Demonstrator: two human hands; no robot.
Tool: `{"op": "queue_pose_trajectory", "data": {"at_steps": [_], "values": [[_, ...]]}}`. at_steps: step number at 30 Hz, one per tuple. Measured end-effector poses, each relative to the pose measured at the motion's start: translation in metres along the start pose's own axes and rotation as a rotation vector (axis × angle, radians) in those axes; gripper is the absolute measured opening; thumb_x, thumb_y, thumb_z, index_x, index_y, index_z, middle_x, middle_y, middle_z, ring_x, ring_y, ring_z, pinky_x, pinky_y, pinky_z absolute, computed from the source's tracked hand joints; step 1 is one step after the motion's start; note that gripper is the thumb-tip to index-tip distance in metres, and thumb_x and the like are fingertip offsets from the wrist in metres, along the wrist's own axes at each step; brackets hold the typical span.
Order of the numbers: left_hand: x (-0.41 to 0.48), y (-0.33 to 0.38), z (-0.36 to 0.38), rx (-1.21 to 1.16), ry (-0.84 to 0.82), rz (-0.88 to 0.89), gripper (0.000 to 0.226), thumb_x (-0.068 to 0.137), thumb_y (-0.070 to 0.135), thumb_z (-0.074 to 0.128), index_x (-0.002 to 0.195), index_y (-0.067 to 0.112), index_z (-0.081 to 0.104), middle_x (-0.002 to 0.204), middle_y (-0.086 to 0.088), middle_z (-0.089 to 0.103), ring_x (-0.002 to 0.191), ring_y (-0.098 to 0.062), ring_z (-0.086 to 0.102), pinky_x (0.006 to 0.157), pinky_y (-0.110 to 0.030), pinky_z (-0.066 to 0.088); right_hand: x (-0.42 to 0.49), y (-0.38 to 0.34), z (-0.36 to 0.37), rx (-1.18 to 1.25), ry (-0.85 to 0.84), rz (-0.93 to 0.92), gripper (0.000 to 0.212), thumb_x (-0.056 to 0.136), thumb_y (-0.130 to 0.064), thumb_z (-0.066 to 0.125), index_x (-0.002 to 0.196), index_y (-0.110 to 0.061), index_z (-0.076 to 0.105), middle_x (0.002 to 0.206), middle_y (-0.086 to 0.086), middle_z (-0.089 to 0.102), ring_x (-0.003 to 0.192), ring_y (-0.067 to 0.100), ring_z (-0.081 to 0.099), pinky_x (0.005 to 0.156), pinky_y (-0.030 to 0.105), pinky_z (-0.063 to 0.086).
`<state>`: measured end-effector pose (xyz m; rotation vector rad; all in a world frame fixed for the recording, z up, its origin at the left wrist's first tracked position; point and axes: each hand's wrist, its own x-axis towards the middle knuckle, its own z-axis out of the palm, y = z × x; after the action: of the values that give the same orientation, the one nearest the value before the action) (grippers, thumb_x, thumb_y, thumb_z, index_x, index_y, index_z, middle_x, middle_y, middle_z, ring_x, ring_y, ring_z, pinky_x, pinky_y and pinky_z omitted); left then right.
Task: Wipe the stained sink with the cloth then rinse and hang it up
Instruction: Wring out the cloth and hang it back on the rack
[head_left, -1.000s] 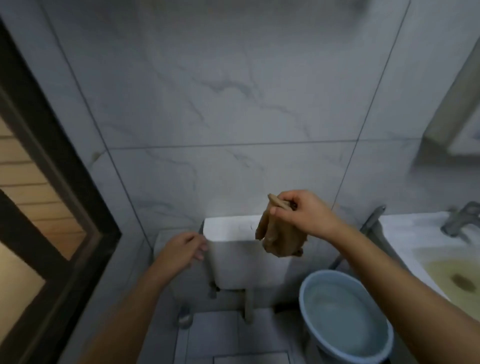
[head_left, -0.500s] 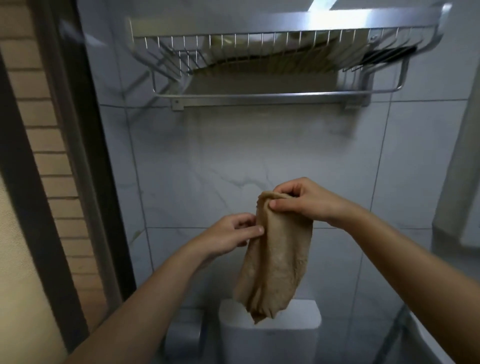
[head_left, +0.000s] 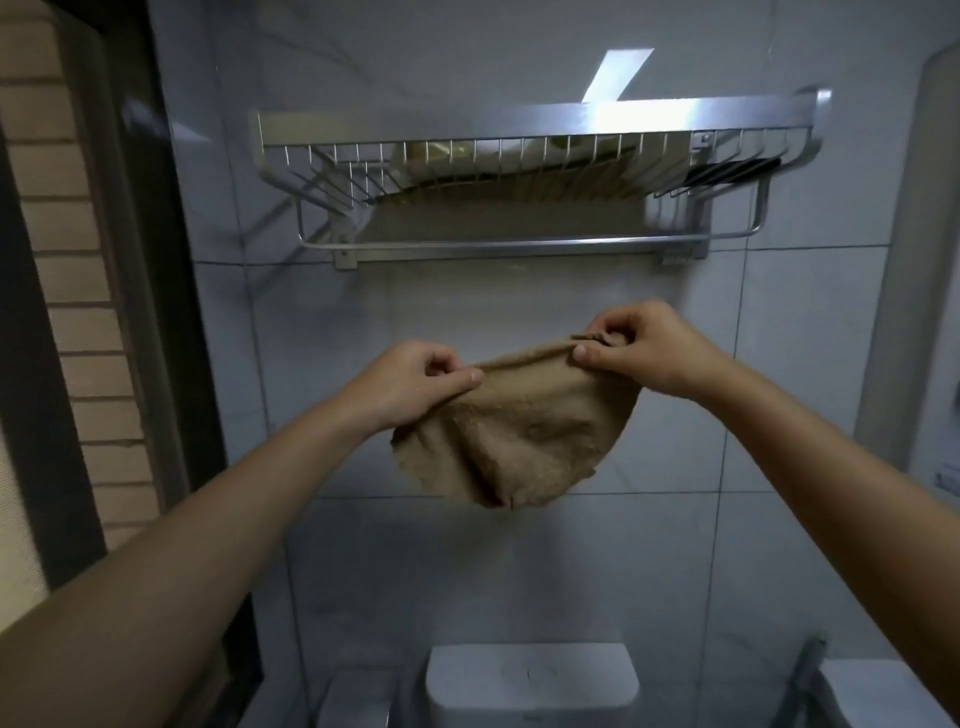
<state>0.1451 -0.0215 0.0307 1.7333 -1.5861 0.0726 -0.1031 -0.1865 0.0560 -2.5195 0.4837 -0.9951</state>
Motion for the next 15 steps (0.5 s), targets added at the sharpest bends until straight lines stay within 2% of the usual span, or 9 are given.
{"op": "queue_pose_trajectory", "data": {"at_steps": [3, 4, 6, 8, 11, 12, 15], "values": [[0.007, -0.009, 0.007, 0.138, -0.102, -0.010, 0.032, 0.090, 0.048, 0.067, 0.065, 0.029, 0.065, 0.058, 0.017, 0.058, 0.057, 0.003, 0.053, 0.056, -0.019, 0.038, -0.005, 0.012, 0.010, -0.179, -0.155, 0.042, 0.022, 0.089, -0.034, 0.071, 0.086, -0.012, 0.071, 0.078, 0.001, 0.065, 0.073, 0.011, 0.059, 0.062, 0.023, 0.045], [0.009, -0.012, 0.012, 0.150, -0.074, 0.002, 0.032, 0.091, 0.047, 0.067, 0.065, 0.028, 0.063, 0.058, 0.015, 0.056, 0.057, 0.001, 0.051, 0.057, -0.023, 0.038, -0.007, 0.018, 0.012, -0.197, -0.148, 0.056, 0.024, 0.090, -0.034, 0.070, 0.085, -0.010, 0.070, 0.080, 0.003, 0.066, 0.076, 0.015, 0.060, 0.065, 0.028, 0.045], [0.014, -0.015, 0.015, 0.096, 0.054, 0.033, 0.033, 0.091, 0.048, 0.066, 0.066, 0.026, 0.062, 0.055, 0.013, 0.052, 0.054, -0.001, 0.048, 0.056, -0.028, 0.037, -0.006, 0.023, 0.009, -0.076, -0.037, 0.071, 0.023, 0.090, -0.034, 0.069, 0.085, -0.012, 0.071, 0.083, 0.005, 0.069, 0.079, 0.018, 0.063, 0.069, 0.032, 0.049], [0.021, -0.010, 0.009, 0.081, 0.126, 0.064, 0.036, 0.090, 0.050, 0.066, 0.067, 0.023, 0.063, 0.055, 0.009, 0.052, 0.054, -0.003, 0.047, 0.058, -0.033, 0.038, 0.000, 0.020, 0.001, 0.029, 0.045, 0.063, 0.014, 0.090, -0.036, 0.070, 0.087, -0.022, 0.074, 0.084, -0.001, 0.070, 0.081, 0.015, 0.065, 0.067, 0.028, 0.051], [0.031, -0.001, -0.007, 0.173, 0.044, 0.079, 0.049, 0.088, 0.061, 0.062, 0.070, 0.015, 0.066, 0.068, -0.010, 0.062, 0.062, -0.018, 0.056, 0.065, -0.045, 0.046, 0.009, 0.014, -0.011, 0.015, 0.022, 0.048, 0.012, 0.091, -0.037, 0.068, 0.088, -0.026, 0.073, 0.083, -0.004, 0.069, 0.080, 0.012, 0.064, 0.064, 0.022, 0.046], [0.032, 0.003, -0.014, 0.191, 0.007, 0.071, 0.056, 0.084, 0.069, 0.060, 0.070, 0.015, 0.068, 0.068, -0.010, 0.064, 0.064, -0.020, 0.059, 0.064, -0.043, 0.046, 0.010, 0.013, -0.014, -0.003, 0.010, 0.038, 0.012, 0.092, -0.037, 0.067, 0.089, -0.026, 0.072, 0.083, -0.004, 0.068, 0.079, 0.012, 0.063, 0.063, 0.022, 0.045], [0.033, 0.015, -0.034, 0.200, -0.087, 0.045, 0.067, 0.065, 0.090, 0.054, 0.062, 0.024, 0.067, 0.052, 0.007, 0.054, 0.050, -0.005, 0.050, 0.051, -0.021, 0.038, 0.015, 0.011, -0.022, -0.035, 0.027, 0.015, 0.014, 0.095, -0.038, 0.062, 0.091, -0.027, 0.069, 0.084, -0.003, 0.067, 0.079, 0.012, 0.064, 0.065, 0.023, 0.046]]}}
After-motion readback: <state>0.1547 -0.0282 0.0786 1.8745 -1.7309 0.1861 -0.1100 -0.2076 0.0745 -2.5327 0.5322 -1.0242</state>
